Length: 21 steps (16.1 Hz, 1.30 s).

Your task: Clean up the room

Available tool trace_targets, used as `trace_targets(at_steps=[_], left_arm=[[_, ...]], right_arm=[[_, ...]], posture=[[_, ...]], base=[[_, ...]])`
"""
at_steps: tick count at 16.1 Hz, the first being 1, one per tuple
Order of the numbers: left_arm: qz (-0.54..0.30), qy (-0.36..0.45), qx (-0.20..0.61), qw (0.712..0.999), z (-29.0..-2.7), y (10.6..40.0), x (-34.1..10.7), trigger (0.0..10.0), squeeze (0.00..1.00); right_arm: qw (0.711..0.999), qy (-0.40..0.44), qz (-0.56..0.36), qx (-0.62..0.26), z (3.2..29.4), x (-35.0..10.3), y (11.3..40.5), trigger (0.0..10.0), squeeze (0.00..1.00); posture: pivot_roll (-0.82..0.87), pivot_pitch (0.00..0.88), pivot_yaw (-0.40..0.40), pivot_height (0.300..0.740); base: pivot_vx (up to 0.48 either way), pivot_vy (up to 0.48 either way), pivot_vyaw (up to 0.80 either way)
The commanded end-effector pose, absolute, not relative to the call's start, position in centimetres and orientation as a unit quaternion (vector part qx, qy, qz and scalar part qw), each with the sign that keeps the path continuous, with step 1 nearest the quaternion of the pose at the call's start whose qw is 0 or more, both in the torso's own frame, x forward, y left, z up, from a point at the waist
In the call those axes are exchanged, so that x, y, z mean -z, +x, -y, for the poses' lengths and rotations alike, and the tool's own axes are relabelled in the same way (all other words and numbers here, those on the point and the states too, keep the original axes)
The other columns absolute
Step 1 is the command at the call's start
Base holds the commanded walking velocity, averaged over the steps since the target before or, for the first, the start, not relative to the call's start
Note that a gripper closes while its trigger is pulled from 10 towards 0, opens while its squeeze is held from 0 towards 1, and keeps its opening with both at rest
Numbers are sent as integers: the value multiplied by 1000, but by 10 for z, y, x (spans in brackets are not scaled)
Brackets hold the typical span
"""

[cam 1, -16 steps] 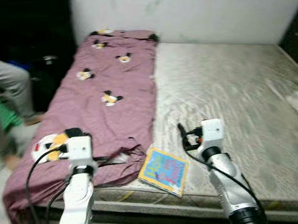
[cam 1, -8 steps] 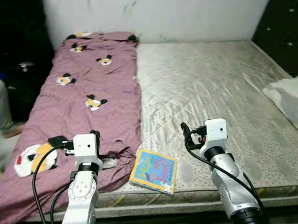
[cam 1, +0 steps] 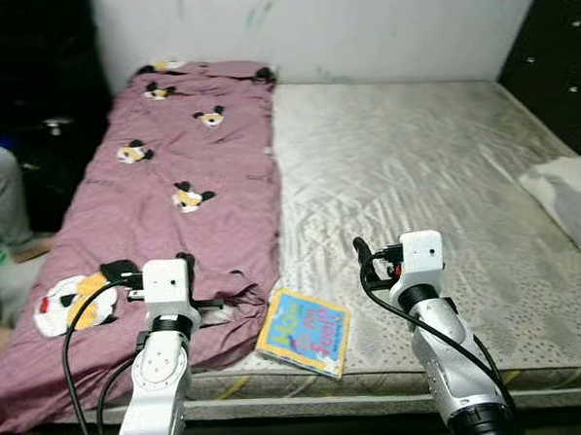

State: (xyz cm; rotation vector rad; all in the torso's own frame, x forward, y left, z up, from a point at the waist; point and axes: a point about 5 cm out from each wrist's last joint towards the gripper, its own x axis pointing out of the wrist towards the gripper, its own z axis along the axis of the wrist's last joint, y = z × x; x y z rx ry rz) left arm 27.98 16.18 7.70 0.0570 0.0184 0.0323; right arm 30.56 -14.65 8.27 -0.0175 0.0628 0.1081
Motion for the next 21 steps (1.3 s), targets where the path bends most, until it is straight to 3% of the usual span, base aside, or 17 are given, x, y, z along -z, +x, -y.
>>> trace_targets(at_steps=[1, 9, 17, 21], left_arm=[[-10, 28, -8, 1000, -159, 280, -78, 10000, 0], [-10, 26, -15, 1000, -159, 280, -78, 10000, 0], [-9, 28, -9, 1000, -158, 282, -78, 10000, 0], [-7, 11, -11, 1000, -158, 282, -78, 10000, 0]], right_arm=[[998, -12, -23, -51, 149, -87, 306, 10000, 0], [998, -18, -25, -52, 150, -86, 307, 10000, 0], [998, -20, -26, -50, 151, -86, 307, 10000, 0], [998, -21, -27, -53, 151, -85, 308, 10000, 0]], posture=[[17, 8, 0, 740], [17, 10, -7, 740], [14, 7, -5, 740], [15, 0, -6, 740]], base=[[0, -285, 0], [0, -32, 0], [0, -337, -254], [0, 0, 0]])
